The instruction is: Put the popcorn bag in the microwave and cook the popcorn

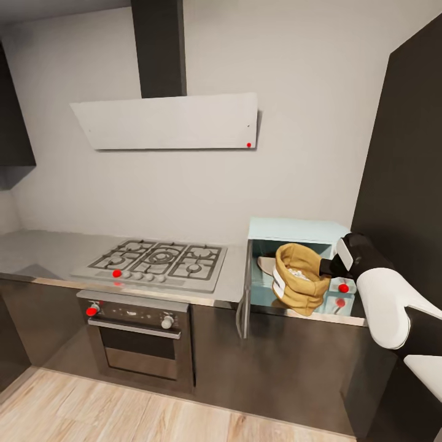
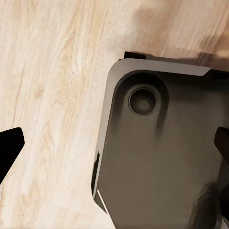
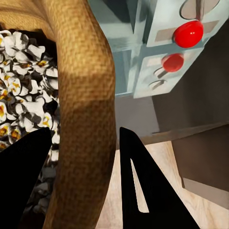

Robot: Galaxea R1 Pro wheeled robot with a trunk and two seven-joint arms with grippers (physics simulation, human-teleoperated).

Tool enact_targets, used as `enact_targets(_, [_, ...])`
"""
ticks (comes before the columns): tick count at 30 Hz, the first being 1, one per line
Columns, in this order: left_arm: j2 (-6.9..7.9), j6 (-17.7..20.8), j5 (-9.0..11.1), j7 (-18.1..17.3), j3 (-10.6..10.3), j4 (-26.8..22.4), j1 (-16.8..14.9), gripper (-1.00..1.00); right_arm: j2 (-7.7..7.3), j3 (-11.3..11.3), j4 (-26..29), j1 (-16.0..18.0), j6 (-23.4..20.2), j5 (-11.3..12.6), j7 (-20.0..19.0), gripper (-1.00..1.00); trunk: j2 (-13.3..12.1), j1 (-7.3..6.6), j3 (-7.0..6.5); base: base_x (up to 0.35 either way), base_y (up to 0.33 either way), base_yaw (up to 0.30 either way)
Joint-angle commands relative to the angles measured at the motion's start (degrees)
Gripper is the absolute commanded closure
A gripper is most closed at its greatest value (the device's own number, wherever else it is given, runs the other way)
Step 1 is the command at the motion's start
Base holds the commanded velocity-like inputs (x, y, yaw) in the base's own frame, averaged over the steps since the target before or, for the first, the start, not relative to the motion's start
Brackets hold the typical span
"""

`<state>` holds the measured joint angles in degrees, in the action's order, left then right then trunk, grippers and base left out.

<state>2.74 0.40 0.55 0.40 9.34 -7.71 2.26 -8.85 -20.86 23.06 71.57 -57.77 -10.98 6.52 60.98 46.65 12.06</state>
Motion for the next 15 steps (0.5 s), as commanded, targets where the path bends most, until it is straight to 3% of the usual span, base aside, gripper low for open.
enact_targets(1, [-0.01,0.04,0.06,0.04,0.15,-0.12,0.02,-1.0,0.06,-0.5,0.05,0.06,-0.16,-0.18,-0.17,1.0,0.05,0.01,0.06,0.0,0.0,0.0])
enact_targets(12, [-0.01,0.04,0.06,0.04,0.16,-0.12,0.02,-1.0,0.06,-0.5,0.05,0.06,-0.23,-0.33,-0.09,1.0,0.05,0.01,0.06,0.0,0.0,0.0])
enact_targets(15, [-0.03,0.04,0.06,0.04,0.15,-0.12,0.02,-1.0,0.06,-0.5,0.05,0.06,-0.23,-0.36,-0.04,1.0,0.05,0.01,0.06,0.0,0.163,0.0])
